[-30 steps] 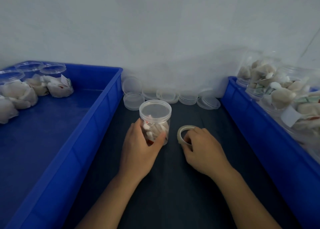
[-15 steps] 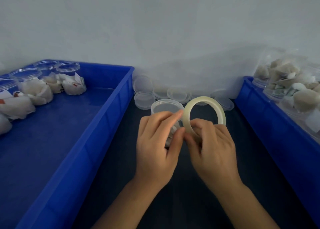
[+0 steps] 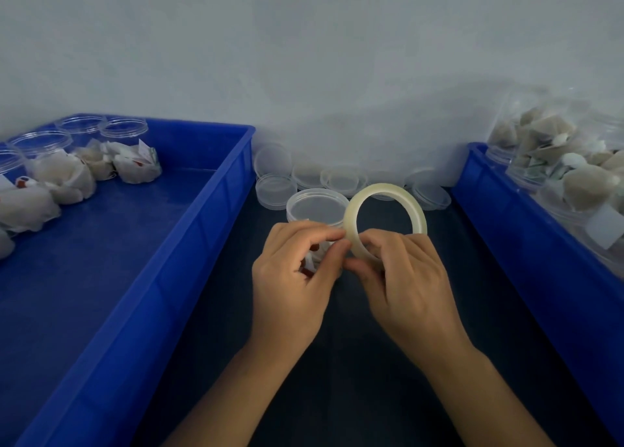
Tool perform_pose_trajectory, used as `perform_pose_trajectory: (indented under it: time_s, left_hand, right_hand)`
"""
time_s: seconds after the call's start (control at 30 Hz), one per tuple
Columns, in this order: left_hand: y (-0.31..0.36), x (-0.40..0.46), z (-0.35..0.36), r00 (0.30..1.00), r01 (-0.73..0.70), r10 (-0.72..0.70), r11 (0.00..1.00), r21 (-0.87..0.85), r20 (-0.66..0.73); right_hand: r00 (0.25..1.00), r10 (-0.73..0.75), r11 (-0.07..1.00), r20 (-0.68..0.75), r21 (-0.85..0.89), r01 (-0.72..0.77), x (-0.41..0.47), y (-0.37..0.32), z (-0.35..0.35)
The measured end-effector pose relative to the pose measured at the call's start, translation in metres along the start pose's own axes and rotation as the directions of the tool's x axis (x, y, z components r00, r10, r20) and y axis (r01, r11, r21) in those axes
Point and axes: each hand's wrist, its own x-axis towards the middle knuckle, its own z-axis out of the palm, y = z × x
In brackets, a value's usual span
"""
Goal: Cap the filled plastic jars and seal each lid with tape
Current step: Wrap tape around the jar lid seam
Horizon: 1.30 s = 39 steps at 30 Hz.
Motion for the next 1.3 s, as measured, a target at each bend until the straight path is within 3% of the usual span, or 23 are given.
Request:
perform_pose_trajectory:
  time_s: [0.3,0.5,0.87,1.3]
  left_hand:
    - [-0.001,0.004,-0.003,0.999,0.006,-0.004,0.999,-0.037,0.041]
    - [-0.003,0.004,-0.005,0.997,-0.045,0.045,0.999,-0.007,0.069]
    - [0.011,-0.001,0.002,0.986,0.164,-0.151,0.961,-0.225,0.074]
    - [0.013,0.002,0.001,0.965,0.253,-0.258,0.882,-0.397,0.042]
  right_hand:
    - [0.998,0.035,0.995,0.061,0.093,-0.041,-0.001,0.001,0.0]
    - [0.995,0.085,0.995,0.044,0.049,-0.087,0.0,0.003,-0.002]
    - [0.986,0.16,0.984,0.052,0.07,-0.163,0.001,-0.004,-0.005]
    - [0.958,0.231,0.963,0.17,0.103,-0.251,0.003,-0.008,-0.009]
